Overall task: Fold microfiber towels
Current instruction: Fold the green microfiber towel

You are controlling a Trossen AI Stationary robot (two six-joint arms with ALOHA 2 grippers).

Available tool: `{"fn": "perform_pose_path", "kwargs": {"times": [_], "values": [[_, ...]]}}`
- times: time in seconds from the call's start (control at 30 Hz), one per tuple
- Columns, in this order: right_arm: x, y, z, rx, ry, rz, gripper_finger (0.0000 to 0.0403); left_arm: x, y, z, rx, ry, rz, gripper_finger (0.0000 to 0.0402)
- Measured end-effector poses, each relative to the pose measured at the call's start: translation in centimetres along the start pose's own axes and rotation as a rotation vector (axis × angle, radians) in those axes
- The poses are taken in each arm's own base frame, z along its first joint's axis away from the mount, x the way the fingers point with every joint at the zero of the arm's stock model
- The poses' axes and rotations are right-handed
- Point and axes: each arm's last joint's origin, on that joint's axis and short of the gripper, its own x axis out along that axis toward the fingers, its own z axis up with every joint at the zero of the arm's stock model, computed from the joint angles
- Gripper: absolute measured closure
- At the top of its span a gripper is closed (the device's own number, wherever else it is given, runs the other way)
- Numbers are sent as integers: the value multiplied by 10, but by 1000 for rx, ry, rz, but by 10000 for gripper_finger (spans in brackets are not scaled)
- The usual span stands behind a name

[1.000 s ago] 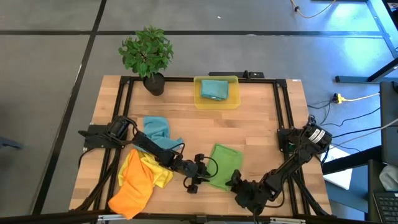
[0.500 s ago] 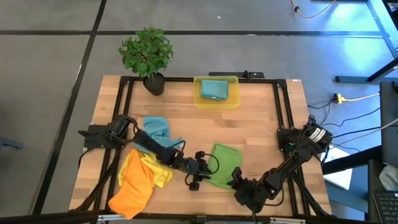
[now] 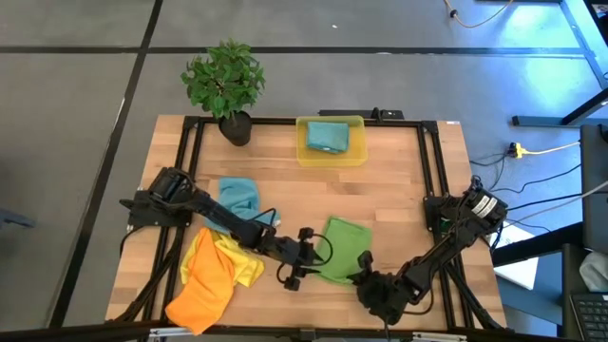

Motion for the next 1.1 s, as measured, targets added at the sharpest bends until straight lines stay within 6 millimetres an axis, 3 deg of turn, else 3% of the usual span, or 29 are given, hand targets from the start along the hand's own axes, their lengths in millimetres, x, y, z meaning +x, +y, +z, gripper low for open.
{"fn": "perform_pose_path", "kwargs": {"times": [0.2, 0.37, 0.47, 0.73, 1.1], "values": [[2, -4, 1, 90, -2, -46, 397, 0, -19, -6, 38, 9, 35, 204], [3, -11, 3, 167, -2, -59, 397, -8, -50, -11, 290, 0, 135, 194], [1, -15, 6, 196, -13, -60, 397, -13, -64, -14, 349, 1, 180, 194], [-14, -33, 18, 289, -69, -142, 397, -13, -61, -17, 373, 36, 244, 191], [-10, -40, 16, 363, -36, -141, 397, -5, -44, -17, 334, 39, 250, 184]]}}
